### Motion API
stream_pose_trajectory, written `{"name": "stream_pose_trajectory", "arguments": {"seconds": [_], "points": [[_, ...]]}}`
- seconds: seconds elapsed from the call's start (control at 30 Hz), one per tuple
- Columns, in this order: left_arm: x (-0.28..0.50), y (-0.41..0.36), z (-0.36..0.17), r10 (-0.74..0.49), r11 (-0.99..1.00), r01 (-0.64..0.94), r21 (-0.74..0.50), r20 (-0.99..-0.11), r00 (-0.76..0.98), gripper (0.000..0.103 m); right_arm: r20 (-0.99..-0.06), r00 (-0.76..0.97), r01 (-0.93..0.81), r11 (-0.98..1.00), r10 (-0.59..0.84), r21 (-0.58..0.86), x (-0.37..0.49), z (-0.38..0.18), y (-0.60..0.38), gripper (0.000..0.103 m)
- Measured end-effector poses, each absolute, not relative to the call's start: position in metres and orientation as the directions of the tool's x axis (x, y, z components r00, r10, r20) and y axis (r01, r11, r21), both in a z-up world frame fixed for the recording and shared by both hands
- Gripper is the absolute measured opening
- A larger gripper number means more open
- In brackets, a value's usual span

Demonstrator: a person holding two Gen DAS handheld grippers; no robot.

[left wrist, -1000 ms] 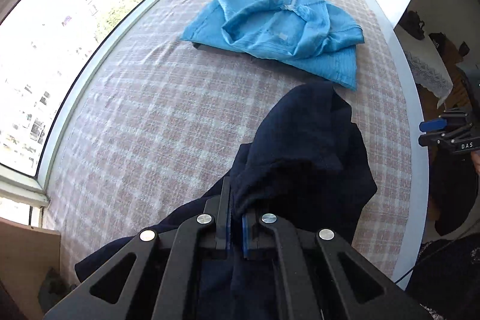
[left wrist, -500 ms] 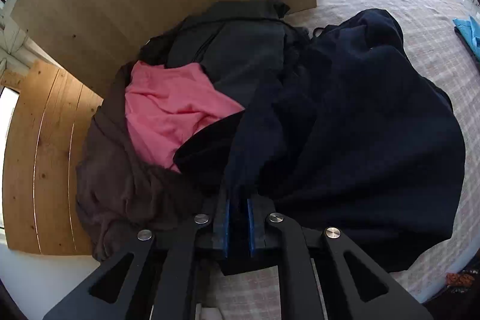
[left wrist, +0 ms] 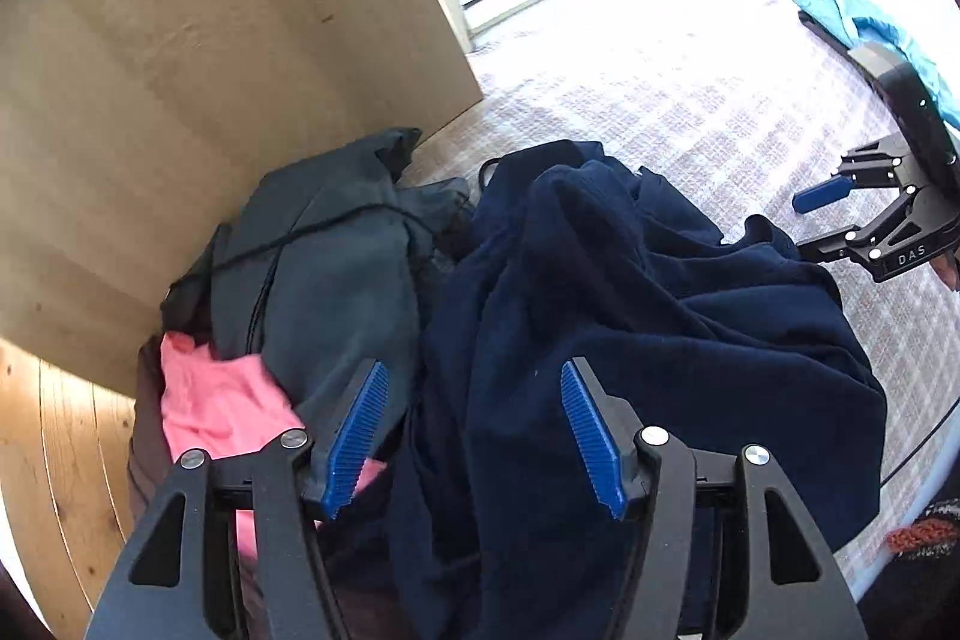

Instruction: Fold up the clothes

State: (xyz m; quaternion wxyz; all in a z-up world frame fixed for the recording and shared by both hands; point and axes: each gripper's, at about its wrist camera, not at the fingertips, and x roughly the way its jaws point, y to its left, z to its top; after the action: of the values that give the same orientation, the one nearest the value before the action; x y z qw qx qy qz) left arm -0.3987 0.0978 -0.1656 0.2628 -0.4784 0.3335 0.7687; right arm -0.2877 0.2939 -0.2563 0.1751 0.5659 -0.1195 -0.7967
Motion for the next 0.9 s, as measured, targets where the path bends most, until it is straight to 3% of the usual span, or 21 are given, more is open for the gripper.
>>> {"name": "stream_pose_trajectory", "arguments": {"seconds": [0.13,0.27,0.3,0.33,0.37,0.43,0.63,0.9], "points": [[-0.423,0.145,-0.196,0.122,-0.503,-0.819,0.276,-0.916,-0.383,0.059,-0.824,-0.297,0.208,-0.875,-0.483,0.438,-0.282,-0.253,0.291,0.062],[-0.437,0.166,-0.216,0.177,-0.445,-0.887,0.125,-0.959,-0.224,0.057,-0.776,-0.326,0.252,-0.840,-0.541,0.480,-0.278,-0.258,0.288,0.060],[-0.438,0.168,-0.221,0.163,-0.443,-0.889,0.118,-0.964,-0.209,0.042,-0.764,-0.309,0.265,-0.823,-0.566,0.502,-0.277,-0.258,0.285,0.044],[-0.438,0.169,-0.225,0.148,-0.441,-0.891,0.112,-0.970,-0.195,0.011,-0.756,-0.295,0.279,-0.809,-0.585,0.518,-0.276,-0.258,0.282,0.030],[-0.437,0.168,-0.228,0.135,-0.443,-0.890,0.106,-0.974,-0.183,0.001,-0.763,-0.297,0.294,-0.815,-0.574,0.499,-0.273,-0.254,0.279,0.014],[-0.433,0.158,-0.224,0.153,-0.465,-0.881,0.084,-0.973,-0.174,0.002,-0.774,-0.306,0.323,-0.825,-0.554,0.463,-0.268,-0.245,0.274,0.009],[-0.429,0.101,-0.173,0.232,-0.635,-0.770,0.070,-0.933,-0.276,0.001,-0.692,-0.484,0.339,-0.844,-0.535,0.415,-0.248,-0.148,0.301,0.005],[-0.385,0.043,-0.011,0.381,-0.733,-0.672,0.100,-0.758,-0.529,0.002,-0.505,-0.747,0.367,-0.902,-0.432,0.229,-0.200,0.041,0.324,0.004]]}}
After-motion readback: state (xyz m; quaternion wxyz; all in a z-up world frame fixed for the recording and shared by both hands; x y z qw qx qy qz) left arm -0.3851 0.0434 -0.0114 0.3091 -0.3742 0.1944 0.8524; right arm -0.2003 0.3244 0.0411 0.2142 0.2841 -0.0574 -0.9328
